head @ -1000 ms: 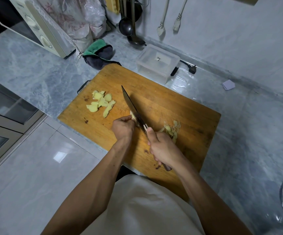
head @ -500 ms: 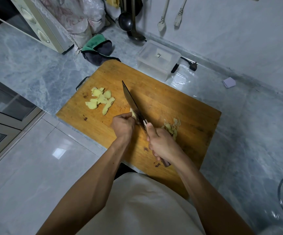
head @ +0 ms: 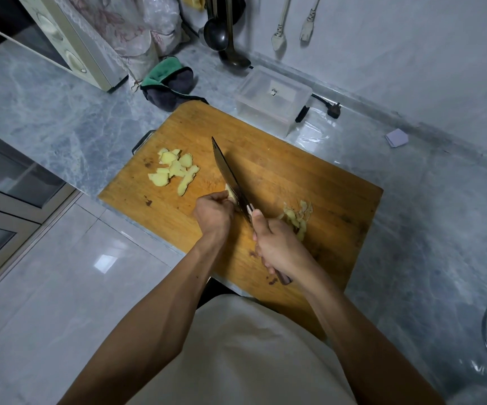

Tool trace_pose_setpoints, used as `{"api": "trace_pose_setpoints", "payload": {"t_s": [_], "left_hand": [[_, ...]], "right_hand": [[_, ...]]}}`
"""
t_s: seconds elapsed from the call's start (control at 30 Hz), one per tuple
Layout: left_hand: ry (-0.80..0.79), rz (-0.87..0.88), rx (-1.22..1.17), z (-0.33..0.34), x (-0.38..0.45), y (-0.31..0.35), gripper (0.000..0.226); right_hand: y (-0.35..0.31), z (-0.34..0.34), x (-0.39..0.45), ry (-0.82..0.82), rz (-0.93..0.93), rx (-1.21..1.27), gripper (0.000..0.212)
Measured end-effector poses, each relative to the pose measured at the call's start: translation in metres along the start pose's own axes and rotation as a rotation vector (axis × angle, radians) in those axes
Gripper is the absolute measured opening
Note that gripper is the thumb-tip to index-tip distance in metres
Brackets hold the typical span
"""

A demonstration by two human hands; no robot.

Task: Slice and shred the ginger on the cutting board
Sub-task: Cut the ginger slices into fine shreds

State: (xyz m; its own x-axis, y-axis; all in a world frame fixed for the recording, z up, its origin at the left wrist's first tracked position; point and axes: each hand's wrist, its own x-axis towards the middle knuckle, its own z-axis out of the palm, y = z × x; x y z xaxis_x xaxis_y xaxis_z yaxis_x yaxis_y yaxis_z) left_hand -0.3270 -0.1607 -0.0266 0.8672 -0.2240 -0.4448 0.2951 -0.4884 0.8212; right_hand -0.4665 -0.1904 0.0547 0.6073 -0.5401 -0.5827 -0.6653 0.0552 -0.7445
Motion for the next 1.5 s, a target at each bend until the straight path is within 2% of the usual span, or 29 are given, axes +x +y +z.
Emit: {"api": "trace_pose_setpoints", "payload": {"t_s": [0.4, 0.63, 0.8, 1.13, 1.5], "left_hand": [[-0.004, 0.020, 0.029, 0.001, 0.003, -0.003, 0.021], [-0.034, 0.076, 0.065, -0.001, 0.003, -0.006, 0.021], [-0.036, 0.114, 0.092, -0.004, 0.001, -0.004, 0.022], [-0.090, 0.053, -0.009, -0.011, 0.006, -0.010, 0.027], [-0.056, 0.001, -0.047, -0.003, 0.014, -0.018, 0.016]], "right_hand": [[0.015, 0.002, 0.000, -0.037, 0.009, 0.051, 0.059], [0.018, 0.009, 0.010, -0.028, 0.008, 0.034, 0.051], [0.023, 0.021, 0.011, 0.029, -0.058, -0.073, 0.055], [0.016, 0.010, 0.013, -0.009, -0.049, -0.002, 0.055], [0.012, 0.003, 0.003, 0.010, -0.042, 0.035, 0.061]]}}
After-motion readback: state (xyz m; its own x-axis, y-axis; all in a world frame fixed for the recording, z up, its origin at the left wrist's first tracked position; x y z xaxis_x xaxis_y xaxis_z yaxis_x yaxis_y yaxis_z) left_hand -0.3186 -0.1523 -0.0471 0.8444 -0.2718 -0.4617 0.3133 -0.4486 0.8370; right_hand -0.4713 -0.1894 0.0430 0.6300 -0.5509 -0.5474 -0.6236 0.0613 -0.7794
